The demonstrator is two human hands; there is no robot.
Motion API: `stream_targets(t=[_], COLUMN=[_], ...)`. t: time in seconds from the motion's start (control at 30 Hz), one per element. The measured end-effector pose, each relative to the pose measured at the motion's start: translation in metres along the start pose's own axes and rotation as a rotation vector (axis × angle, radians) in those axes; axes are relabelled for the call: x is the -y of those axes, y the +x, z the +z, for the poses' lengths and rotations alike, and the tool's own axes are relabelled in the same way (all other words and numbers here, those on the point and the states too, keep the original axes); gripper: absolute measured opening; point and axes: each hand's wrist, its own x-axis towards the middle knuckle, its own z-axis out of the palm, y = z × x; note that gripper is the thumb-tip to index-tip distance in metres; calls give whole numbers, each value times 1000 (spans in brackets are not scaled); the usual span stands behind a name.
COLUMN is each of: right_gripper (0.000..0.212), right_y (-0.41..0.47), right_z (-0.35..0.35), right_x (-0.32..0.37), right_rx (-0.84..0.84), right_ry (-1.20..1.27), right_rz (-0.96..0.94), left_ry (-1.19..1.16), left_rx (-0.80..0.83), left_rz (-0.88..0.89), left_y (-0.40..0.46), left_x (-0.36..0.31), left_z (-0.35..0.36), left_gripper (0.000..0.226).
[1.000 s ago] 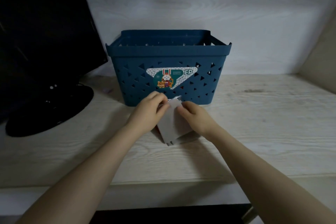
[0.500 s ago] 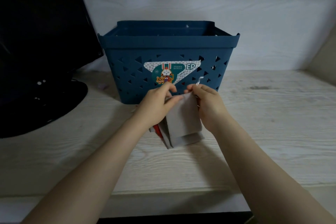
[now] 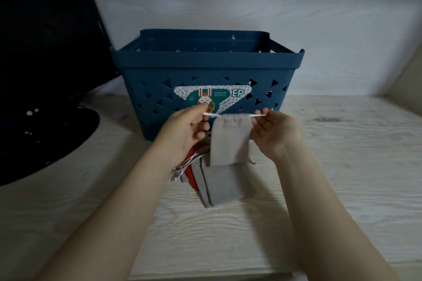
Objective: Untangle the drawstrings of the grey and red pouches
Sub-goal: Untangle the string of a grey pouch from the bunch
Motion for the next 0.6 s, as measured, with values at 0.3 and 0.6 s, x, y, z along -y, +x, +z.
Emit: stream_targets(t=[0.3,0.6], right_gripper=[28,25], right_y=[6,1], right_z=[7,17], right_x=[-4,-26], right_rx=[66,21], right_ry=[404,-555], right_rz=[57,-438], left_ry=[-744,-338], left_rx=[-151,-70], left_rz=[-122,-151], left_y=[7,5], left_x=[3,10], left_z=[-10,-14], left_gripper=[38,35])
